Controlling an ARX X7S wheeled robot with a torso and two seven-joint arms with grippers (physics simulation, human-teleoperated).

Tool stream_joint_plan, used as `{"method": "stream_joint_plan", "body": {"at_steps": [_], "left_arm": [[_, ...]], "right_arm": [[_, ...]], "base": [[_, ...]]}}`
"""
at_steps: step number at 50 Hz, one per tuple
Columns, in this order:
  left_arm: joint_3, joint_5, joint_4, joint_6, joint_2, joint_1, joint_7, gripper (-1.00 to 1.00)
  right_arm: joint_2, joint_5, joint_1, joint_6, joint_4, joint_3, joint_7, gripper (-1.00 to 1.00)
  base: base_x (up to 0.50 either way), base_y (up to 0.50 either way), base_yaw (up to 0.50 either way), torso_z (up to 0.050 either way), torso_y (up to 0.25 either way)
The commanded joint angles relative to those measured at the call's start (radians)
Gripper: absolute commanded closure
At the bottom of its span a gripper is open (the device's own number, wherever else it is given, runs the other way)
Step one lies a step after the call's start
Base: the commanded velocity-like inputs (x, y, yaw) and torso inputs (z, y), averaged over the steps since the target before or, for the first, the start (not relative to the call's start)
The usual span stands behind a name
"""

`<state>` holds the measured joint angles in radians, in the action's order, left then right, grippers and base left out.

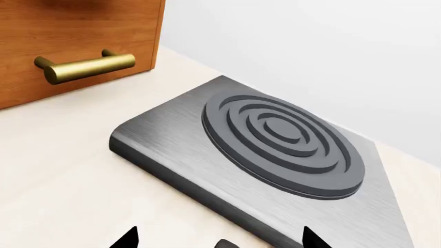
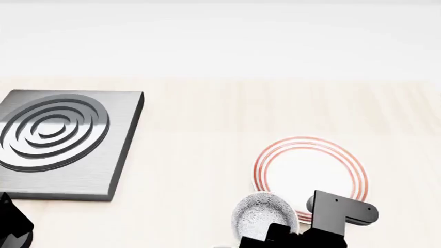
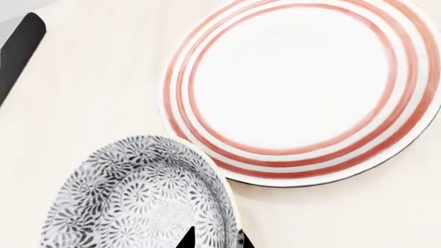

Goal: Pick the akita bowl between the plate and the ramekin and place it on the plate.

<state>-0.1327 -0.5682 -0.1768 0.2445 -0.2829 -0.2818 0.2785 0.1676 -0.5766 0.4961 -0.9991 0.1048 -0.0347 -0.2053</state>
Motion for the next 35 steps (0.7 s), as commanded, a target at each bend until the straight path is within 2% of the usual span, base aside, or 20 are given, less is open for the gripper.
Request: {"method": "stream_joint_plan", "body": {"at_steps": [1,21,35], "left_arm": [[0.003,-0.001,-0.008,-0.004,0.000,-0.003,0.000,-1.00],[0.008,-0.007,-0.001,0.001,-0.005,0.000,0.007,-1.00],[0.010,-0.010,-0.001,-0.001,-0.006,0.001,0.008,-1.00]], "right_arm": [[0.005,0.023,-0.015,0.019,-0.021,0.020,-0.021,1.00],[0.028,-0.015,0.046,-0.095,-0.232,0.058,-0.076,1.00],[0.053,-0.026,0.157,-0.137,-0.199,0.061,-0.079,1.00]], "base": [[0.00,0.00,0.00,0.000,0.000],[0.00,0.00,0.00,0.000,0.000],[0.00,0.00,0.00,0.000,0.000]]}}
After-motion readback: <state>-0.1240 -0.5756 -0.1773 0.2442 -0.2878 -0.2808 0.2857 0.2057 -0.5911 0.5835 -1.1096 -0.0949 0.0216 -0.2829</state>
